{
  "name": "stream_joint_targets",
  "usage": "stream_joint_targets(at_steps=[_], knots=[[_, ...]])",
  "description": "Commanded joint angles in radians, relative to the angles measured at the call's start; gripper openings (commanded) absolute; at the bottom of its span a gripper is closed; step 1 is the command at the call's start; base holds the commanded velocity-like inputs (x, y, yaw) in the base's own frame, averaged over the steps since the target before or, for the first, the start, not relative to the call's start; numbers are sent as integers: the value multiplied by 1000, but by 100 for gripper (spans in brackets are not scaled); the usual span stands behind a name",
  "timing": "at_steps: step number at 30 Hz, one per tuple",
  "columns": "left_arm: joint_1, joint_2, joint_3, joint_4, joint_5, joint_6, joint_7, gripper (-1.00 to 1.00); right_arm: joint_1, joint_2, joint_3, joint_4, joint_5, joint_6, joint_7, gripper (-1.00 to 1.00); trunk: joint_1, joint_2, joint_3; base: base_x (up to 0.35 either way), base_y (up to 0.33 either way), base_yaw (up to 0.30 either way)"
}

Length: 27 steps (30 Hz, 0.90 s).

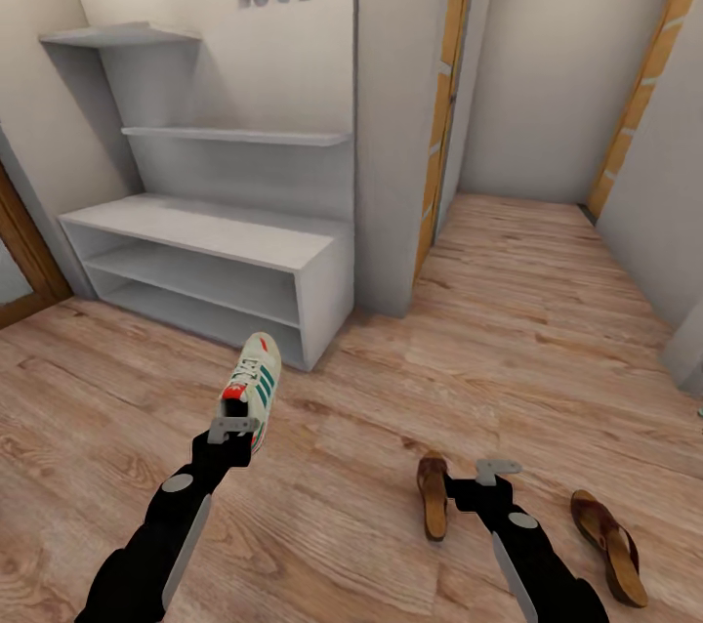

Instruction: Pick up the two gym shoes and the two sandals from the corridor floor and place them onto the hallstand (shoe rack) in the corridor, making sure they are on the rack and not on the floor. Arrange them so the two gym shoes are next to each other and the two sandals are next to each other.

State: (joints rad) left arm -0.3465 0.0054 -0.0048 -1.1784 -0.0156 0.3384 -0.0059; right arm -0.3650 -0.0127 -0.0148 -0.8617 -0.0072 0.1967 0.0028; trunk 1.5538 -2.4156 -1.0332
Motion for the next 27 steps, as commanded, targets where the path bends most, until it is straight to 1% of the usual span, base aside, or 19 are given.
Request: stream_joint_targets(at_steps=[1, 11, 14, 21, 27], knots=[[0, 0, -1, -1, -3, 5, -1, -100, 0, 0, -1, -2, -1, 6, 0, 100, 0, 0, -1, 241, 257, -213], [0, -4, -4, -1, -3, 2, -3, -100, 0, 0, -1, -1, -2, 7, 0, 100, 0, 0, -1, 241, 255, -283], [0, -4, -4, -1, -4, 1, -3, -100, 0, 0, -1, -1, -1, 6, 0, 100, 0, 0, -1, 166, 170, -257], [0, -4, -4, -1, -4, 1, -3, -100, 0, 0, 0, -2, -1, 6, -1, 100, 0, 0, -1, 31, 31, -62], [0, -4, -4, -1, -4, 1, -3, -100, 0, 0, -1, -2, -1, 6, -1, 100, 0, 0, -1, 180, 164, -4]])
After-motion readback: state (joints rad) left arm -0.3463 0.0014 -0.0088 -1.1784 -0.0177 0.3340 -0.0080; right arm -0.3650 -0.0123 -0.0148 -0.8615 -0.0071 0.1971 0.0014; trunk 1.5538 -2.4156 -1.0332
